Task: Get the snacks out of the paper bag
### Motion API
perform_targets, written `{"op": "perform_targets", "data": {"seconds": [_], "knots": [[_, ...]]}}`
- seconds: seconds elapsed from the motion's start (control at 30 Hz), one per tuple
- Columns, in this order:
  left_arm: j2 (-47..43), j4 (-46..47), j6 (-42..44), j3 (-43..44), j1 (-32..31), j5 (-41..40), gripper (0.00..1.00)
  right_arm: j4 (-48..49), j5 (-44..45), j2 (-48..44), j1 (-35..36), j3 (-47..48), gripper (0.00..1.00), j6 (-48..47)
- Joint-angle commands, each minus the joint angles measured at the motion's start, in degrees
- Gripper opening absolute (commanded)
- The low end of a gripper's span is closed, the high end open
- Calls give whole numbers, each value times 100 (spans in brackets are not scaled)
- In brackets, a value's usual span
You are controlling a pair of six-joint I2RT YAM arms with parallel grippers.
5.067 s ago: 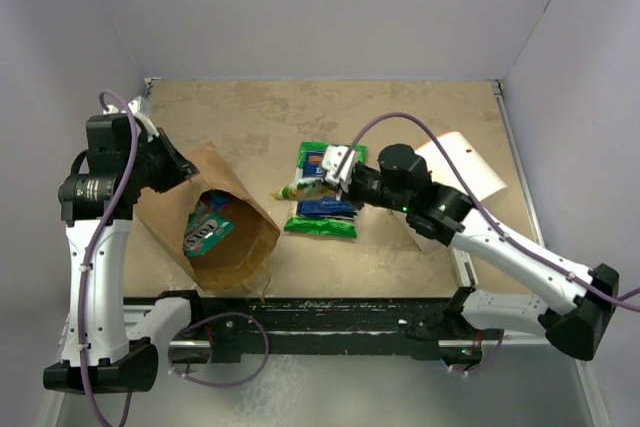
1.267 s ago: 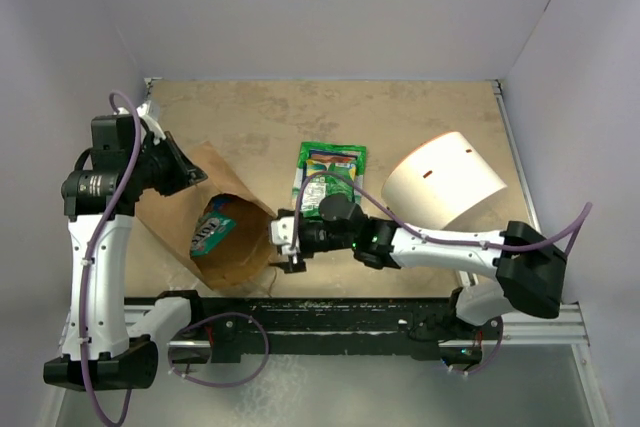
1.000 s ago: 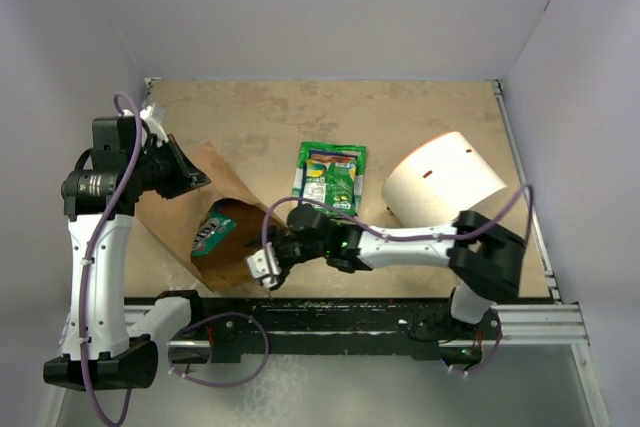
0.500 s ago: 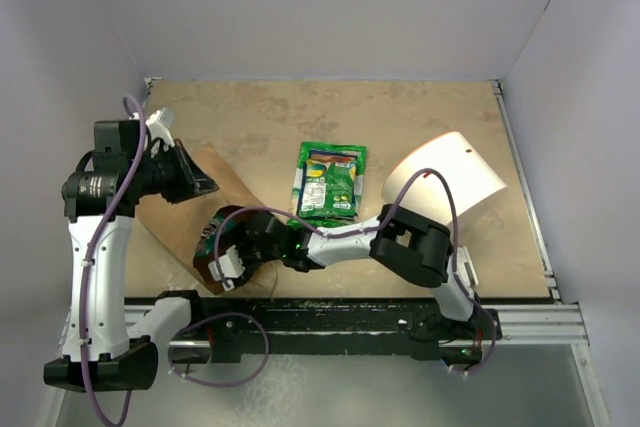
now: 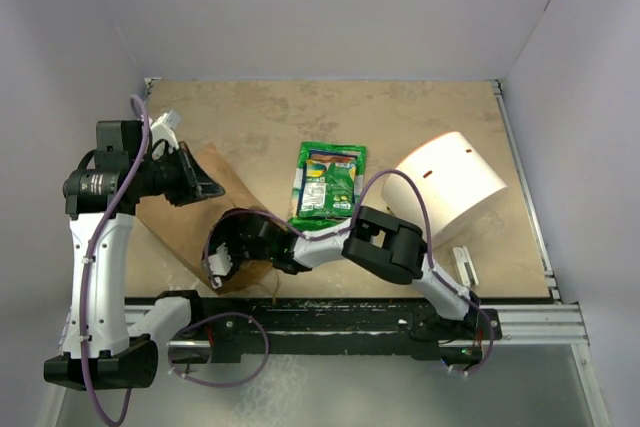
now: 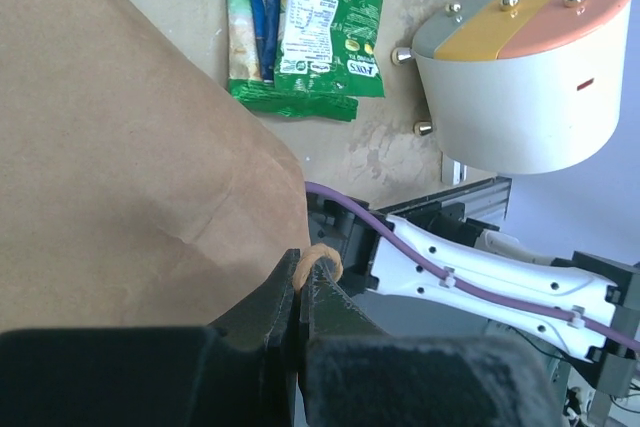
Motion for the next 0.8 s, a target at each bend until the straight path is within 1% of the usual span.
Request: {"op": "perform_targets", "data": {"seconds": [0.0,0.13,0.33,0.6,0.77], "knots": [[-43,5,150,224,-21,194,0,976,170,286,-35,336,73,-143],[-19,-160,182,356,-19,186,0,1155,267,619,-58,696,74,-237],[-7,-479,317,529,-21,131,0,1890,694,1111,-127,1144,76,-353],[-2,-721,451,670,-20,36,0,2108,868,1385,-250,1729,74,-301],[23,-832,513,905,-21,-92,0,1902,776,1333,-333,1952,78,-227]]}}
